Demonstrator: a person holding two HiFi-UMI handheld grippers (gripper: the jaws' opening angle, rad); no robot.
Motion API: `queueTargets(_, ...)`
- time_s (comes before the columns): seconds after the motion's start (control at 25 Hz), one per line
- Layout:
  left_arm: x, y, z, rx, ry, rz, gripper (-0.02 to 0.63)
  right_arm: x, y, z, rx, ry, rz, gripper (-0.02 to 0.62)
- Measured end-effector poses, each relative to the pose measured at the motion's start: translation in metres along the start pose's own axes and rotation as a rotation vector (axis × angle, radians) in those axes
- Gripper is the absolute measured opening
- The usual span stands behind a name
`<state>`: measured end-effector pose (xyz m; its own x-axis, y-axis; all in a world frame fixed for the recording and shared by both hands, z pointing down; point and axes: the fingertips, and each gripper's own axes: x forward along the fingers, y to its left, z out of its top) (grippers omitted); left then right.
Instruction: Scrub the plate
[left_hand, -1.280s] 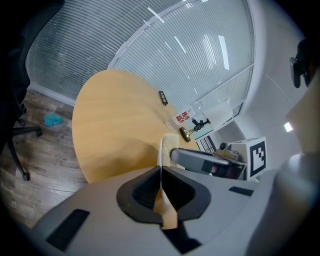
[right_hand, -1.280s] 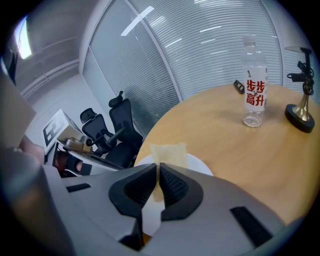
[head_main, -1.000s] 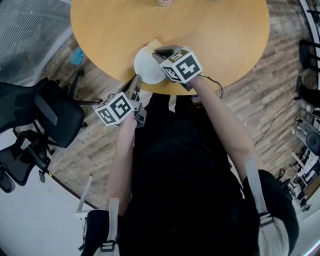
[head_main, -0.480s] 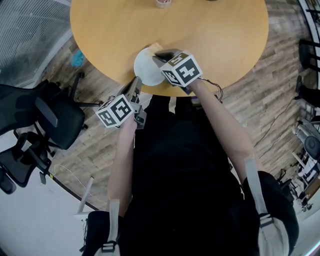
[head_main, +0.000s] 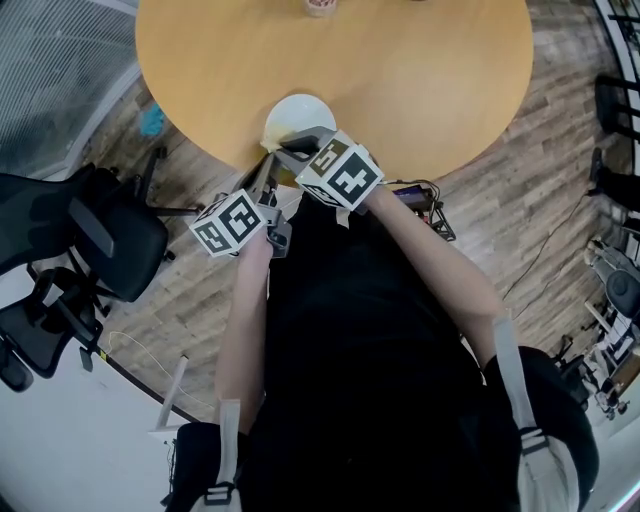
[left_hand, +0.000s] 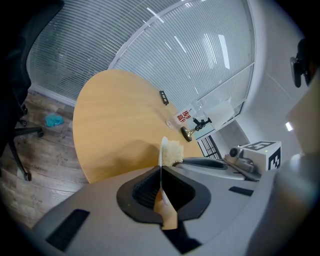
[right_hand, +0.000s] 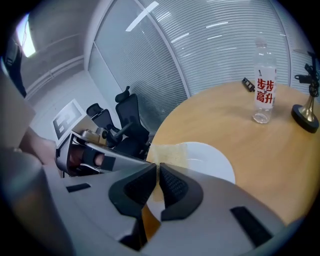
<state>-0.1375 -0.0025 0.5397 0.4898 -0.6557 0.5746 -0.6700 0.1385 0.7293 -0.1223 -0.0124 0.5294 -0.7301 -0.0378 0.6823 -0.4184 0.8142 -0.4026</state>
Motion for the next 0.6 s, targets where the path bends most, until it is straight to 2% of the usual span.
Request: queueTargets(0.6, -0.002, 0.004, 0.0, -0.002, -0.001, 0.01, 0.023, -0.023, -0.081, -0.064, 0.045, 0.147, -0.156, 0.029)
